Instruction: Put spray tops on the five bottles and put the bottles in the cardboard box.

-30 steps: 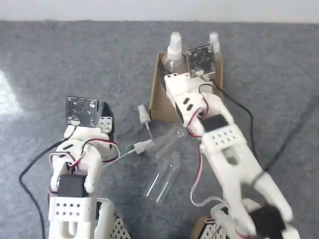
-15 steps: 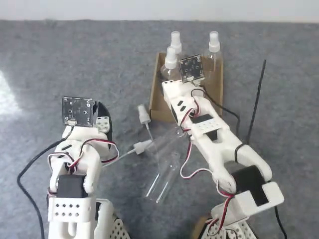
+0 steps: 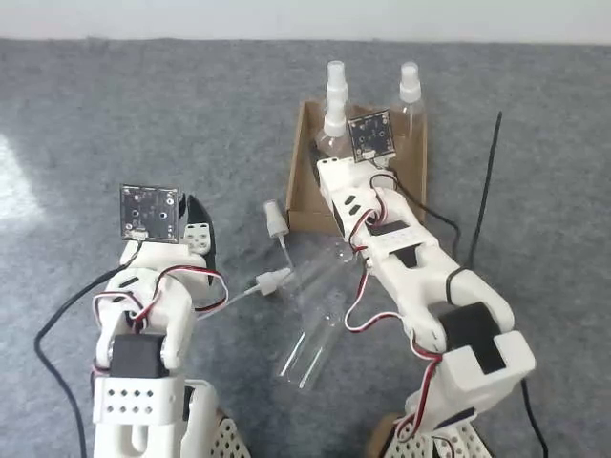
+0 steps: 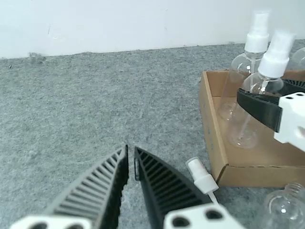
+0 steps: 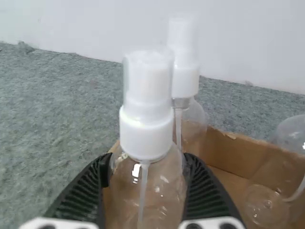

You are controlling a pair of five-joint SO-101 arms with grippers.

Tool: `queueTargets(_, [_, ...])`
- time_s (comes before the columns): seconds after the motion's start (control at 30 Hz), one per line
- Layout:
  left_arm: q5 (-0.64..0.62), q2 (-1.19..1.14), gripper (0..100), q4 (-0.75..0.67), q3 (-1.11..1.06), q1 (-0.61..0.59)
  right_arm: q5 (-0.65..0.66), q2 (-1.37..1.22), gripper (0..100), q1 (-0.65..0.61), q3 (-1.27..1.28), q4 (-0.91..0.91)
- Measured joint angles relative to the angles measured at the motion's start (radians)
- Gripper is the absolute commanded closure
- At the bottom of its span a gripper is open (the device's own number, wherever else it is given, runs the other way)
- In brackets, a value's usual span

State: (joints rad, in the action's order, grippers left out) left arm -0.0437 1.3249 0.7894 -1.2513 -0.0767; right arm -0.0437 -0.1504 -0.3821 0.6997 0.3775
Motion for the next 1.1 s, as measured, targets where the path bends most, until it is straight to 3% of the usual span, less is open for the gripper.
queueTargets(1.1, [0.0,0.0,99,0.0,0.0,0.0,0.002,-0.02,98.7,-0.037,0.0,0.014])
